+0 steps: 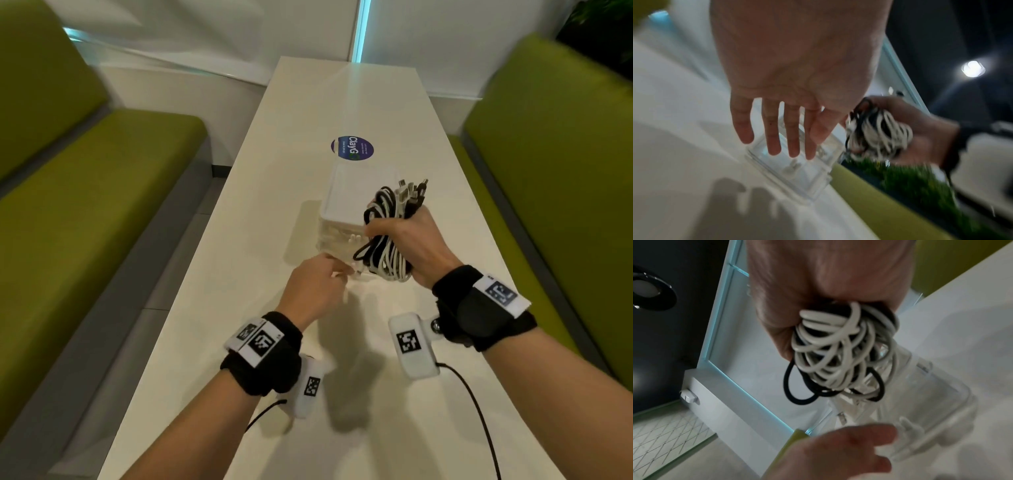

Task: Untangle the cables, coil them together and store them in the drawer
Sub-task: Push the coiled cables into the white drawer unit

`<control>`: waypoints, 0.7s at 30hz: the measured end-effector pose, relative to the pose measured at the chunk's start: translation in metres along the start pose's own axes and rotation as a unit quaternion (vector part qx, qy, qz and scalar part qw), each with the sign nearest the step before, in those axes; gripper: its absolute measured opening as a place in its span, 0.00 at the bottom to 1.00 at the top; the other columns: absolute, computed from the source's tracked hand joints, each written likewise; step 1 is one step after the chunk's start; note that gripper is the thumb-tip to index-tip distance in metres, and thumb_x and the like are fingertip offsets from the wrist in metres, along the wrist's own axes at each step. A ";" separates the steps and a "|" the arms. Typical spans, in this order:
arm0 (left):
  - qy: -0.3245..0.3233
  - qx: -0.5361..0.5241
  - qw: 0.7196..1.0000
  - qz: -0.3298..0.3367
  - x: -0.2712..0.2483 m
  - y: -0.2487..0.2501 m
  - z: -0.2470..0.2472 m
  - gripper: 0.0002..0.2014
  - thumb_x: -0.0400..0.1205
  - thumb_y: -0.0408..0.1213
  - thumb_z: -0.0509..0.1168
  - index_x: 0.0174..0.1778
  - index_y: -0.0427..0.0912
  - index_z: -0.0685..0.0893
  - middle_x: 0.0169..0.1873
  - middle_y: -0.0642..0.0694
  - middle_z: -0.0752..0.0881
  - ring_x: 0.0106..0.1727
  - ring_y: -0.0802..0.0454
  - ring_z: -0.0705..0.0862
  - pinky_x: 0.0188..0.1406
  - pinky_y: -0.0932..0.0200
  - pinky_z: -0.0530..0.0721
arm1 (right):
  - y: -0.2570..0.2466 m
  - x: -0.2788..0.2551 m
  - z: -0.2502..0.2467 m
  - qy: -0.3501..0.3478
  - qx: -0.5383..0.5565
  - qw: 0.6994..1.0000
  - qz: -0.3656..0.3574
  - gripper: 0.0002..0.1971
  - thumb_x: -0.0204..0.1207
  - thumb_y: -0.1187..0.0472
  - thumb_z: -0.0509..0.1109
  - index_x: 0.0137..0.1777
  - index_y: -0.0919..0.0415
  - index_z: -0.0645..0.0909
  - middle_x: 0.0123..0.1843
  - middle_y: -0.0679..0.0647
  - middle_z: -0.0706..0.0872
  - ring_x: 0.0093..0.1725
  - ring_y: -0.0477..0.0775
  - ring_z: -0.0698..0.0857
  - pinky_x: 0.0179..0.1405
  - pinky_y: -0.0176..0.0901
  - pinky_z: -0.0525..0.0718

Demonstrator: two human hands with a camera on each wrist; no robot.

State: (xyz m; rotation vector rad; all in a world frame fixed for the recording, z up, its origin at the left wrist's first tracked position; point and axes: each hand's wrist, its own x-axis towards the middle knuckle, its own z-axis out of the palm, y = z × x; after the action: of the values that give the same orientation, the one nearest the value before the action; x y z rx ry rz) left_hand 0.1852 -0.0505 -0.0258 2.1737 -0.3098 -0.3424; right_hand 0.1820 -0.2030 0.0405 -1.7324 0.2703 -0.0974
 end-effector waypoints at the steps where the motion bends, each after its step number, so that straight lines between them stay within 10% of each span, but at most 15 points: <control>1: -0.009 0.071 0.997 0.023 0.003 -0.003 0.006 0.14 0.82 0.34 0.61 0.57 0.49 0.89 0.63 0.54 0.85 0.63 0.53 0.81 0.60 0.61 0.78 | -0.003 0.005 -0.001 0.002 0.010 1.000 0.007 0.08 0.66 0.76 0.73 0.38 0.65 0.80 0.33 0.60 0.80 0.35 0.61 0.84 0.41 0.64 0.89; 10: 0.013 0.341 0.935 0.101 0.018 0.010 0.024 0.22 0.82 0.41 0.59 0.74 0.51 0.76 0.62 0.43 0.80 0.62 0.41 0.78 0.53 0.49 0.77 | -0.015 0.039 0.006 0.004 0.074 0.991 0.110 0.05 0.68 0.71 0.72 0.38 0.62 0.80 0.30 0.56 0.84 0.30 0.56 0.87 0.31 0.43 0.85; 21: 0.045 0.385 0.919 0.077 0.003 0.011 0.028 0.18 0.83 0.46 0.60 0.65 0.42 0.81 0.75 0.40 0.70 0.73 0.39 0.67 0.61 0.47 0.73 | -0.017 0.024 0.004 -0.051 0.024 0.989 0.140 0.05 0.67 0.71 0.72 0.35 0.64 0.80 0.28 0.57 0.83 0.26 0.55 0.85 0.26 0.39 0.83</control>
State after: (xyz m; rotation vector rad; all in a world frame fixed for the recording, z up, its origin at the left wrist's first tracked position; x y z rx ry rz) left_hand 0.1771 -0.0785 -0.0332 2.8980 -0.6411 -0.0158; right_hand 0.2078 -0.2019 0.0542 -1.6306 0.4287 0.1885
